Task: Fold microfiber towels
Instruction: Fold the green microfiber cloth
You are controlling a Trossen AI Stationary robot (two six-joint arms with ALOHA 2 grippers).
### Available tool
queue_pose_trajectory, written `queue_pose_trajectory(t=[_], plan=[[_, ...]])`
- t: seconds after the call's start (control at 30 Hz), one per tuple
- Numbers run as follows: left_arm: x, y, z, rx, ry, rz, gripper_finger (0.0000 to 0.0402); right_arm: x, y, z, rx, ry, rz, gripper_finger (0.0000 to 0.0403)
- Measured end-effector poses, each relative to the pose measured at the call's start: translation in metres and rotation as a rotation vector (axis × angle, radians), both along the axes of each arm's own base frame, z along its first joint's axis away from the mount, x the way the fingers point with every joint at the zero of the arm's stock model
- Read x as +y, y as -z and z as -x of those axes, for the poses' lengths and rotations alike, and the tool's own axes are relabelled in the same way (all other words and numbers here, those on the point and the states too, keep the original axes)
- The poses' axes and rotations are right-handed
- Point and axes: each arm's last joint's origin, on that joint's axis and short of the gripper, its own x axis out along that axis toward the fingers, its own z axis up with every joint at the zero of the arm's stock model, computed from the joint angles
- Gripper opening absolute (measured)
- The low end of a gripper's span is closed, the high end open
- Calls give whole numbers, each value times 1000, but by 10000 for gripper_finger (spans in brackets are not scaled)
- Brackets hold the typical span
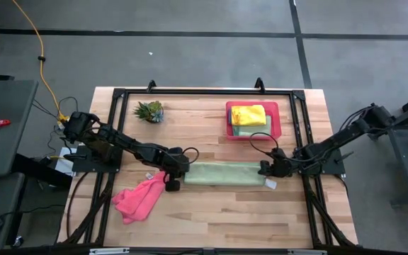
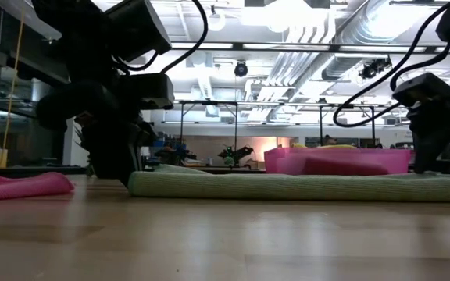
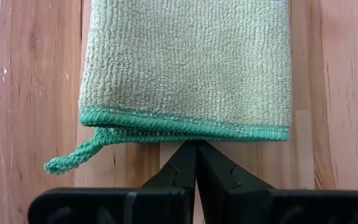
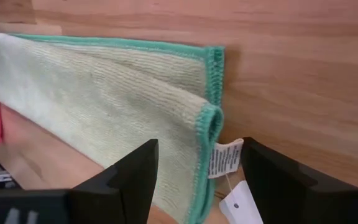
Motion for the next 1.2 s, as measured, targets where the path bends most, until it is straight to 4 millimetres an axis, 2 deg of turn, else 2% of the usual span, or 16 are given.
queue_pose_trajectory(t=[0.4,0.53,0.73,0.87,0.93,1.2], plan=[[0,0,0,-1,-1,0,0,3,4,-8,-18,38,-25,220],[0,0,0,-2,-1,0,0,4,5,-9,-20,45,-28,207],[0,0,0,-2,-9,4,0,3,6,-8,-8,67,-26,136],[0,0,0,-3,-25,12,0,3,5,-7,19,56,-23,55],[0,0,0,-5,-25,11,0,4,-1,-10,30,33,0,16],[0,-1,-3,-40,-18,-13,0,7,-42,-13,200,-47,67,5]])
